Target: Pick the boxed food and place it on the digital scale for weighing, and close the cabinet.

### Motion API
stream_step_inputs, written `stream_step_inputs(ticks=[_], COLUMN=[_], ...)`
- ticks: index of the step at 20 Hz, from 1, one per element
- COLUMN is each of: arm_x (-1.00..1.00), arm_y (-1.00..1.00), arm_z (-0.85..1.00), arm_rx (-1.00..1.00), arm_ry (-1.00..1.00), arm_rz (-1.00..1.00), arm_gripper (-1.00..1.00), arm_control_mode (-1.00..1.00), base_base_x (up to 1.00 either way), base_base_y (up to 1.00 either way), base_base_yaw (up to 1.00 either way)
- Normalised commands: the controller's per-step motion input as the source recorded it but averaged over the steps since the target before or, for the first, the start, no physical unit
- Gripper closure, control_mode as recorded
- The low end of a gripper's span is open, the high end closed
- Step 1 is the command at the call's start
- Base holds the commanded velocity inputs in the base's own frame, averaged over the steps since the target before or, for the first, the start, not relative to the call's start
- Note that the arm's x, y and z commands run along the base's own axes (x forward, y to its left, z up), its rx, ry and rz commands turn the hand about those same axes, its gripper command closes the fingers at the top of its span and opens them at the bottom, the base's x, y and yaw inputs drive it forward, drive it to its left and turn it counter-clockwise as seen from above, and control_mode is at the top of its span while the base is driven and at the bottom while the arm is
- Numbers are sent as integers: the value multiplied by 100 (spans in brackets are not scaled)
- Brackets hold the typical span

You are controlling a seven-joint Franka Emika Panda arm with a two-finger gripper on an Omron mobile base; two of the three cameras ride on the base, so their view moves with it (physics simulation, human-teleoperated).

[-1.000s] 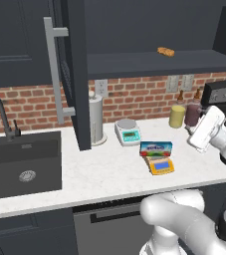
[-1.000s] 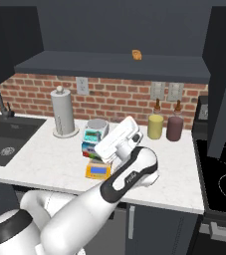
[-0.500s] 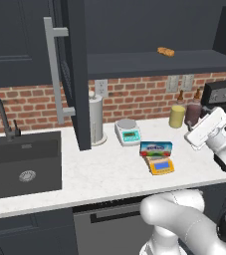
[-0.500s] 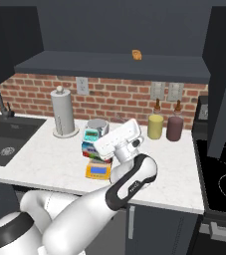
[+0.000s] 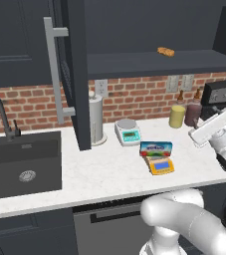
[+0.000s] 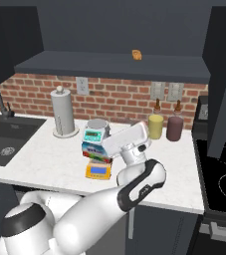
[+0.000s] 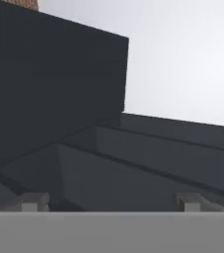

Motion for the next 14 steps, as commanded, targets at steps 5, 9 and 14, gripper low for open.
stream_step_inputs(ticks=[5, 9, 14], arm_x=[0, 0, 0], arm_y=[-51, -54, -52], arm_z=[0, 0, 0], arm_rx=[0, 0, 0], arm_ry=[-28, -31, -28], arm_rz=[-11, -12, -14], arm_gripper=[-100, -100, -100], arm_control_mode=[-100, -100, -100], base_base_x=[0, 0, 0], base_base_y=[0, 0, 0], base_base_yaw=[0, 0, 0])
